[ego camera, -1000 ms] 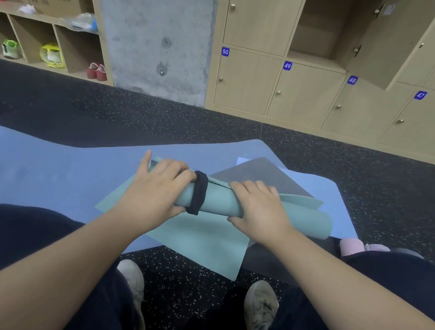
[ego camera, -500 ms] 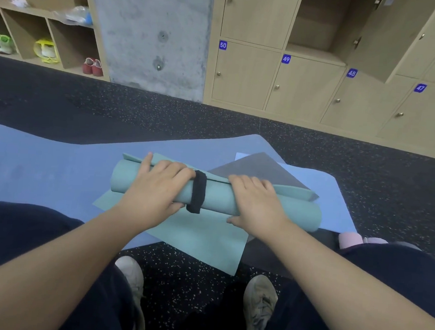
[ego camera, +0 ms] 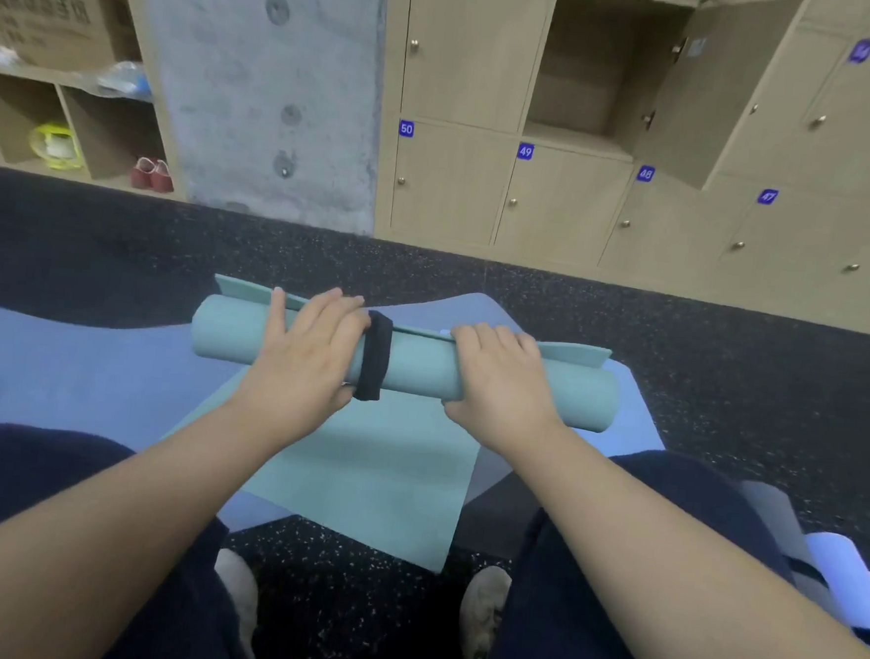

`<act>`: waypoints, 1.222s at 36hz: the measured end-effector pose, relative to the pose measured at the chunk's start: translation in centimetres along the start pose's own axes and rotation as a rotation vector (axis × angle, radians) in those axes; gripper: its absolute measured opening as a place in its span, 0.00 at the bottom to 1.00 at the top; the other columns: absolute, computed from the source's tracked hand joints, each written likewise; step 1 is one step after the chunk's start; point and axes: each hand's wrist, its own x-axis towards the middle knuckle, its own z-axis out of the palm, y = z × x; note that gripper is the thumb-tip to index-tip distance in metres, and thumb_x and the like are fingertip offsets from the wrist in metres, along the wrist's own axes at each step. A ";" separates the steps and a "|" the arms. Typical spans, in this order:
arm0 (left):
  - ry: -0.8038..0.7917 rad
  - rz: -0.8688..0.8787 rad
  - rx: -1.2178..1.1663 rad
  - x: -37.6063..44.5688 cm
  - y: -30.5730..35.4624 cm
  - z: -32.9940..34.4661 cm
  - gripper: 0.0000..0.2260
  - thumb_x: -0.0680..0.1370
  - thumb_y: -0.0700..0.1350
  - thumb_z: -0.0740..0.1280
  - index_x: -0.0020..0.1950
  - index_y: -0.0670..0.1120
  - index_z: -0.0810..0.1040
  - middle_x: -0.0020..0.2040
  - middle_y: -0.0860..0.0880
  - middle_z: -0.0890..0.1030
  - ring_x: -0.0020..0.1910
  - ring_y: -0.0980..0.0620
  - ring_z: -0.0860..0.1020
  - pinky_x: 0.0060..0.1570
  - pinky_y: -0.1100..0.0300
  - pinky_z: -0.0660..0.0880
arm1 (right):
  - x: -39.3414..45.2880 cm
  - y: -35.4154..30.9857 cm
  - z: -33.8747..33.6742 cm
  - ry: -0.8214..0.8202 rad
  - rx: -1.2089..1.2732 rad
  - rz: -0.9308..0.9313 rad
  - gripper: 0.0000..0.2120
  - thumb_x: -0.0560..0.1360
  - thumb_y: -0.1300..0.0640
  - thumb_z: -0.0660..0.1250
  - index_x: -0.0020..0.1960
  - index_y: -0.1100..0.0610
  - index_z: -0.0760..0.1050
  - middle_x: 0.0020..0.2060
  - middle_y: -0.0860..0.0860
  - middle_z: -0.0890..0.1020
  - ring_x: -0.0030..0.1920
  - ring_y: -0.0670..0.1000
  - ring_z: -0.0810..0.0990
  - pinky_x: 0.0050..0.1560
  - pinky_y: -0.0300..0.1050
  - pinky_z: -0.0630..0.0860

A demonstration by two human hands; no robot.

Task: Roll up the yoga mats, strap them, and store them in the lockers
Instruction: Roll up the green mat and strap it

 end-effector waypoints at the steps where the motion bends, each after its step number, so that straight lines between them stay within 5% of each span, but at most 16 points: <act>1: 0.028 0.001 0.020 0.7 0.3 -0.4 0.36 0.55 0.45 0.82 0.58 0.41 0.72 0.63 0.41 0.76 0.65 0.42 0.70 0.60 0.29 0.64 | 0.1 0.3 -0.4 0.045 -0.009 0.016 0.24 0.60 0.54 0.76 0.54 0.57 0.74 0.44 0.51 0.77 0.46 0.56 0.76 0.50 0.49 0.68; 4: 0.102 0.010 0.038 2.9 1.2 -1.5 0.37 0.54 0.45 0.82 0.59 0.41 0.72 0.63 0.40 0.75 0.65 0.43 0.67 0.61 0.31 0.65 | 0.0 1.7 -1.9 0.193 -0.019 0.023 0.31 0.50 0.54 0.79 0.52 0.59 0.77 0.40 0.52 0.78 0.41 0.56 0.78 0.45 0.47 0.73; 11: 0.245 0.143 0.024 7.9 5.6 -3.9 0.34 0.56 0.42 0.79 0.60 0.41 0.73 0.58 0.41 0.77 0.59 0.43 0.67 0.60 0.32 0.67 | -2.4 6.5 -5.0 0.311 -0.098 0.109 0.47 0.49 0.53 0.82 0.66 0.58 0.72 0.57 0.54 0.78 0.57 0.57 0.78 0.61 0.60 0.73; 21: 0.276 0.308 -0.090 11.7 15.7 -2.6 0.36 0.55 0.43 0.79 0.60 0.42 0.69 0.58 0.43 0.77 0.62 0.46 0.68 0.61 0.33 0.65 | -9.7 13.8 -6.3 0.293 -0.203 0.286 0.40 0.54 0.56 0.81 0.64 0.59 0.73 0.61 0.56 0.76 0.64 0.60 0.74 0.59 0.58 0.73; 26: 0.264 0.356 -0.165 11.9 21.0 -0.9 0.34 0.56 0.42 0.78 0.59 0.43 0.69 0.57 0.44 0.78 0.59 0.46 0.70 0.61 0.32 0.65 | -14.1 16.8 -5.6 0.302 -0.234 0.366 0.39 0.54 0.57 0.79 0.63 0.59 0.72 0.60 0.56 0.78 0.59 0.59 0.77 0.59 0.59 0.74; 34: 0.109 0.381 -0.229 10.2 28.5 2.4 0.32 0.58 0.41 0.78 0.61 0.45 0.73 0.58 0.48 0.76 0.59 0.47 0.73 0.66 0.31 0.58 | -21.0 20.0 -2.4 0.222 -0.239 0.472 0.40 0.56 0.56 0.77 0.66 0.57 0.67 0.55 0.54 0.78 0.54 0.58 0.78 0.57 0.58 0.74; 44: -0.115 0.430 -0.281 6.0 33.7 7.9 0.45 0.54 0.41 0.81 0.69 0.48 0.68 0.66 0.44 0.75 0.67 0.43 0.71 0.66 0.36 0.59 | -28.7 22.2 3.5 0.044 -0.132 0.692 0.29 0.65 0.48 0.63 0.66 0.55 0.71 0.53 0.50 0.78 0.52 0.55 0.76 0.52 0.52 0.73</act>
